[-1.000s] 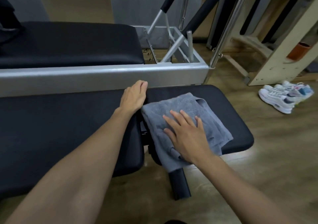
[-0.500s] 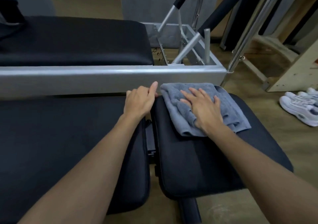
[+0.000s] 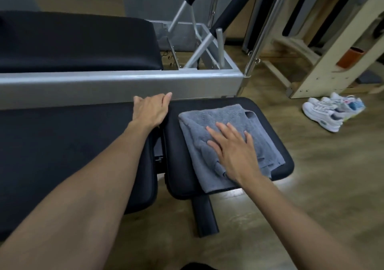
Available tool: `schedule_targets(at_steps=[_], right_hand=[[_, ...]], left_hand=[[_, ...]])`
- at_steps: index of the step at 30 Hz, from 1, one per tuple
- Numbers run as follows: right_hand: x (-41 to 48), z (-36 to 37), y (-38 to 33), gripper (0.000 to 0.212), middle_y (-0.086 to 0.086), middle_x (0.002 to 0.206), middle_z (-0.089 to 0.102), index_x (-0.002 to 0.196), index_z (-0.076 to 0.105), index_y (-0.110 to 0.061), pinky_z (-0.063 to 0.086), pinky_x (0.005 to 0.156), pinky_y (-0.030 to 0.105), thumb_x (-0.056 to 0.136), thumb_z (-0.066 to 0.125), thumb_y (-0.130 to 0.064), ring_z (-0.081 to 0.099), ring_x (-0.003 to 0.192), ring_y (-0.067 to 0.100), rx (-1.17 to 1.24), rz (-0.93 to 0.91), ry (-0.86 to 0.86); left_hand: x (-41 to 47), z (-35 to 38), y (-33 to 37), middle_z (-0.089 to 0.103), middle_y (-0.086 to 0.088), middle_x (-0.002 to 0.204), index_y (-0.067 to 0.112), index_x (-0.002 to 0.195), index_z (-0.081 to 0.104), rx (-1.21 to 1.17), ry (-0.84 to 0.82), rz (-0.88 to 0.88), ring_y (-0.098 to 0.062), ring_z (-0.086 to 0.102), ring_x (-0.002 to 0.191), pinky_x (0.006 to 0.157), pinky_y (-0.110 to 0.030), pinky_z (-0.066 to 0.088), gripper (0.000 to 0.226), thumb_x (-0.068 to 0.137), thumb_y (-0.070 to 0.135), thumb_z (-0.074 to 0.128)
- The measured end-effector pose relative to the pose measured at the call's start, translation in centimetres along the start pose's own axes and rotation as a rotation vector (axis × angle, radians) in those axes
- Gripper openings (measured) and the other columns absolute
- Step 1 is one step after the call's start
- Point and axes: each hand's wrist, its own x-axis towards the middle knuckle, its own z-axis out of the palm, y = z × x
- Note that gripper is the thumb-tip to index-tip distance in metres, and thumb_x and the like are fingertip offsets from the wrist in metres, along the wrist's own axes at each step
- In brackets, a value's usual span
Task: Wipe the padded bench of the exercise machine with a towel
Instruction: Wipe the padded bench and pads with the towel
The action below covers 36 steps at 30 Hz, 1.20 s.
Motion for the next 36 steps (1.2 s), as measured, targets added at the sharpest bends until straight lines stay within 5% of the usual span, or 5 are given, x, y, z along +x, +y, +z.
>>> schedule_targets(at_steps=[6, 15, 22, 29, 36], right_hand=[[-7.2, 0.2, 1.4, 0.053, -0.008, 0.147, 0.046, 0.138, 0.048, -0.038, 0.017, 0.113, 0.049, 0.098, 0.018, -0.053, 0.032, 0.141, 0.015, 0.037, 0.024, 0.081], [8.2, 0.2, 5.1, 0.044, -0.013, 0.158, 0.024, 0.145, 0.033, -0.044, 0.009, 0.114, 0.052, 0.102, 0.034, -0.038, 0.013, 0.146, 0.012, 0.017, 0.088, 0.028], [17.5, -0.3, 5.8, 0.031, -0.004, 0.127, 0.061, 0.120, 0.058, -0.035, 0.034, 0.097, 0.048, 0.102, 0.033, -0.040, 0.053, 0.118, 0.021, -0.023, 0.064, 0.054], [10.3, -1.1, 7.1, 0.039, -0.007, 0.154, 0.035, 0.140, 0.044, -0.032, 0.019, 0.112, 0.053, 0.103, 0.033, -0.035, 0.023, 0.144, 0.016, 0.032, 0.175, 0.055], [-1.4, -2.2, 9.0, 0.040, -0.008, 0.154, 0.034, 0.140, 0.046, -0.033, 0.030, 0.109, 0.046, 0.103, 0.033, -0.039, 0.022, 0.145, 0.014, 0.088, 0.251, 0.077]], left_hand=[[0.0, -0.2, 0.0, 0.071, -0.012, 0.098, 0.020, 0.085, 0.059, -0.029, 0.010, -0.026, -0.029, 0.058, 0.086, 0.093, -0.044, 0.028, 0.057, 0.102, 0.047, 0.011], [0.7, 1.2, -1.1, 0.059, 0.003, 0.081, 0.025, 0.082, 0.061, -0.068, 0.033, -0.031, -0.018, 0.046, 0.078, 0.091, -0.035, 0.023, 0.061, 0.100, 0.053, 0.010], [1.1, 1.6, -1.5, 0.071, -0.004, 0.097, 0.025, 0.094, 0.072, -0.165, 0.051, -0.030, -0.019, 0.050, 0.089, 0.091, -0.031, 0.020, 0.067, 0.098, 0.057, 0.014], [0.8, 1.1, -1.5, 0.070, -0.012, 0.103, 0.024, 0.100, 0.071, -0.092, 0.029, 0.031, -0.030, 0.058, 0.099, 0.093, -0.038, 0.023, 0.075, 0.096, 0.060, 0.005], [-0.2, 0.2, -1.0, 0.071, -0.014, 0.101, 0.022, 0.099, 0.068, -0.020, 0.020, 0.048, -0.032, 0.060, 0.097, 0.095, -0.044, 0.026, 0.072, 0.098, 0.056, 0.005]])
